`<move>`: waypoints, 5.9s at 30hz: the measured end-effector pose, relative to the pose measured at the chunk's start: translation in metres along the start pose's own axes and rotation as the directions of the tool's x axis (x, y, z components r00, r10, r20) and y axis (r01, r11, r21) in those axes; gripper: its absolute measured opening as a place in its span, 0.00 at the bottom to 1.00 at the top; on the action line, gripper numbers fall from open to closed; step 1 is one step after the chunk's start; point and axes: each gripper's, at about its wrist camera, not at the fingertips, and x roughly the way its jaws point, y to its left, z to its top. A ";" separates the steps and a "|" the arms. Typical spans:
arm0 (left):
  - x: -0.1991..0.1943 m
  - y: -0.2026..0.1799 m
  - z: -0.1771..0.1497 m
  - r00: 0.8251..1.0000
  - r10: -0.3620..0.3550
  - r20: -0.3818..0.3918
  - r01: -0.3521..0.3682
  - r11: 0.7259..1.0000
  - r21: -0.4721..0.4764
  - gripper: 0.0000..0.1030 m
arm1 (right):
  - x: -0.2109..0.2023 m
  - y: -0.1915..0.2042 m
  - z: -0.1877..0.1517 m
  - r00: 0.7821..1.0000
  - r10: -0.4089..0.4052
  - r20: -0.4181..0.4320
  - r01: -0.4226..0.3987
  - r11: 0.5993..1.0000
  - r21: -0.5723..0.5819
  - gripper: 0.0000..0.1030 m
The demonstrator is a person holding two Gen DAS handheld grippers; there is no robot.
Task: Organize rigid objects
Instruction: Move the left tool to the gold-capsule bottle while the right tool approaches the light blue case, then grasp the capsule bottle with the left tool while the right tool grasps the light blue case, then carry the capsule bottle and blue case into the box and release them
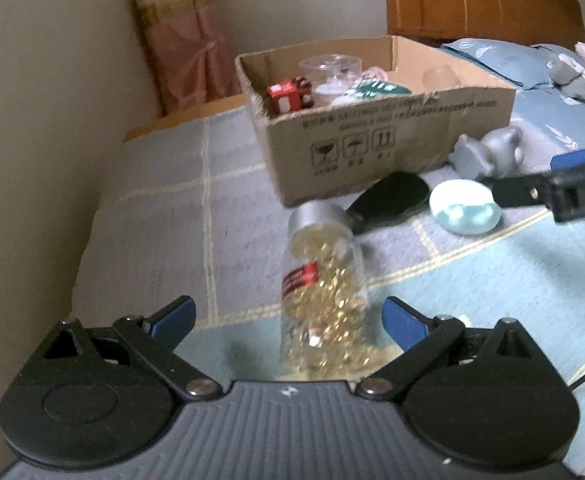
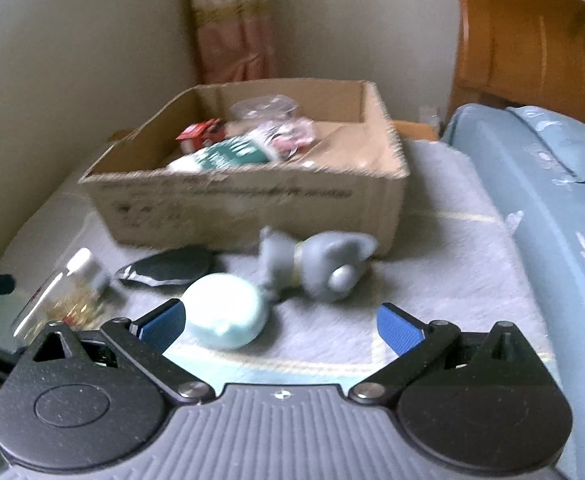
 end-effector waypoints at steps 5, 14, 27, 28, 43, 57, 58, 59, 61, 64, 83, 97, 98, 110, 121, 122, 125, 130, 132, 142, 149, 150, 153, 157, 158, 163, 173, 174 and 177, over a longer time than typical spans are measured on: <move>0.003 0.011 -0.009 1.000 0.003 -0.017 -0.004 1.000 -0.028 0.96 | 0.013 0.016 -0.007 1.000 -0.001 -0.031 0.000 0.999 -0.048 1.00; 0.003 0.041 -0.018 0.998 0.058 -0.034 -0.060 0.996 -0.061 0.96 | 0.028 0.021 -0.012 0.998 -0.024 -0.065 0.020 0.998 -0.056 1.00; 0.002 0.036 -0.021 0.999 -0.041 -0.030 0.039 0.996 -0.076 0.96 | 0.031 0.019 -0.026 0.999 -0.021 -0.036 0.018 0.995 -0.097 1.00; 0.002 0.031 -0.021 0.998 -0.058 -0.034 0.055 0.996 -0.073 0.97 | 0.030 0.019 -0.027 0.999 -0.020 -0.029 0.017 0.995 -0.099 1.00; 0.008 0.000 -0.003 0.998 -0.062 0.015 0.063 0.990 -0.123 0.98 | 0.024 0.013 -0.035 0.999 0.034 0.014 -0.031 0.989 -0.145 1.00; 0.011 0.017 0.004 1.000 0.002 0.024 0.003 0.981 -0.194 0.90 | 0.027 0.022 -0.027 0.997 0.067 -0.040 -0.073 0.980 -0.183 1.00; 0.010 0.020 0.004 1.000 0.006 0.021 -0.002 0.980 -0.200 0.90 | 0.028 0.025 -0.026 0.996 0.077 -0.043 -0.084 0.978 -0.192 1.00; 0.010 0.023 0.003 1.000 0.007 0.019 -0.003 0.978 -0.207 0.90 | 0.030 0.028 -0.025 0.995 0.083 -0.046 -0.091 0.976 -0.199 1.00; 0.010 0.028 0.002 1.000 0.007 0.015 -0.004 0.976 -0.217 0.90 | 0.033 0.036 -0.022 0.994 0.094 -0.049 -0.103 0.972 -0.210 1.00; 0.009 0.030 0.000 1.000 0.006 0.018 -0.002 0.976 -0.217 0.90 | 0.037 0.046 -0.019 0.992 0.117 -0.048 -0.125 0.965 -0.229 1.00; 0.009 0.038 0.001 1.000 -0.007 0.028 0.013 0.976 -0.218 0.90 | 0.043 0.055 -0.009 0.996 0.085 -0.014 -0.086 0.974 -0.209 0.64; 0.006 0.036 0.005 1.000 -0.007 -0.003 0.006 0.988 -0.157 0.90 | 0.031 0.051 -0.015 0.993 0.106 -0.053 -0.116 0.961 -0.249 0.64; 0.005 0.036 0.006 1.000 -0.007 -0.008 0.006 0.989 -0.150 0.90 | 0.029 0.051 -0.016 0.992 0.108 -0.058 -0.120 0.959 -0.258 0.64; -0.028 0.019 0.032 0.996 -0.084 -0.027 0.082 0.995 -0.056 0.90 | -0.006 0.033 -0.014 0.982 0.152 -0.110 -0.181 0.923 -0.340 0.64; -0.036 0.003 0.088 0.992 -0.126 0.021 0.126 0.992 0.030 0.90 | -0.024 0.012 0.012 0.976 0.189 -0.108 -0.215 0.916 -0.338 0.64; -0.036 0.002 0.095 0.990 -0.135 0.029 0.134 0.990 0.037 0.90 | -0.027 0.010 0.017 0.976 0.192 -0.103 -0.216 0.916 -0.338 0.64; -0.033 -0.002 0.118 0.987 -0.154 0.054 0.150 0.987 0.062 0.90 | -0.034 0.006 0.029 0.977 0.195 -0.085 -0.212 0.914 -0.345 0.64; -0.011 -0.008 0.156 0.982 -0.175 0.069 0.170 0.983 0.073 0.90 | -0.045 -0.002 0.053 0.982 0.187 -0.035 -0.187 0.916 -0.356 0.64; 0.001 -0.008 0.167 0.983 -0.174 0.062 0.171 0.984 0.056 0.90 | -0.048 -0.005 0.062 0.984 0.177 -0.011 -0.169 0.915 -0.366 0.64; 0.046 0.002 0.192 0.990 -0.128 0.067 0.132 0.989 -0.067 0.92 | -0.042 -0.019 0.095 0.991 0.130 0.040 -0.105 0.920 -0.376 0.64; 0.040 0.011 0.178 0.990 -0.130 0.048 0.134 0.988 -0.078 0.92 | -0.030 -0.028 0.114 0.993 0.113 0.036 -0.093 0.931 -0.353 0.64; 0.038 0.011 0.176 0.991 -0.125 0.047 0.128 0.989 -0.070 0.92 | -0.027 -0.028 0.117 0.993 0.110 0.035 -0.091 0.931 -0.352 0.64; 0.030 0.012 0.166 0.990 -0.136 0.048 0.138 0.989 -0.047 0.92 | -0.016 -0.032 0.131 0.994 0.104 0.030 -0.088 0.935 -0.343 0.64; 0.019 0.014 0.153 0.990 -0.134 0.051 0.136 0.990 -0.042 0.92 | 0.000 -0.037 0.150 0.995 0.092 0.024 -0.080 0.942 -0.325 0.64; 0.016 0.014 0.150 0.990 -0.133 0.054 0.136 0.990 -0.042 0.92 | 0.004 -0.038 0.155 0.996 0.090 0.020 -0.079 0.944 -0.320 0.64; 0.006 0.017 0.140 0.987 -0.140 0.079 0.143 0.989 -0.040 0.92 | 0.031 -0.043 0.176 0.997 0.081 -0.009 -0.080 0.955 -0.285 0.64; 0.003 0.021 0.129 0.987 -0.114 0.114 0.118 0.993 -0.024 0.92 | 0.095 -0.045 0.192 0.995 0.021 -0.101 -0.045 0.969 -0.242 0.64; 0.005 0.022 0.128 0.987 -0.114 0.111 0.117 0.993 -0.028 0.92 | 0.099 -0.045 0.192 0.994 0.017 -0.107 -0.043 0.970 -0.240 0.64; 0.008 0.025 0.126 0.987 -0.124 0.104 0.128 0.991 -0.037 0.92 | 0.104 -0.045 0.193 0.994 0.008 -0.109 -0.034 0.970 -0.242 0.65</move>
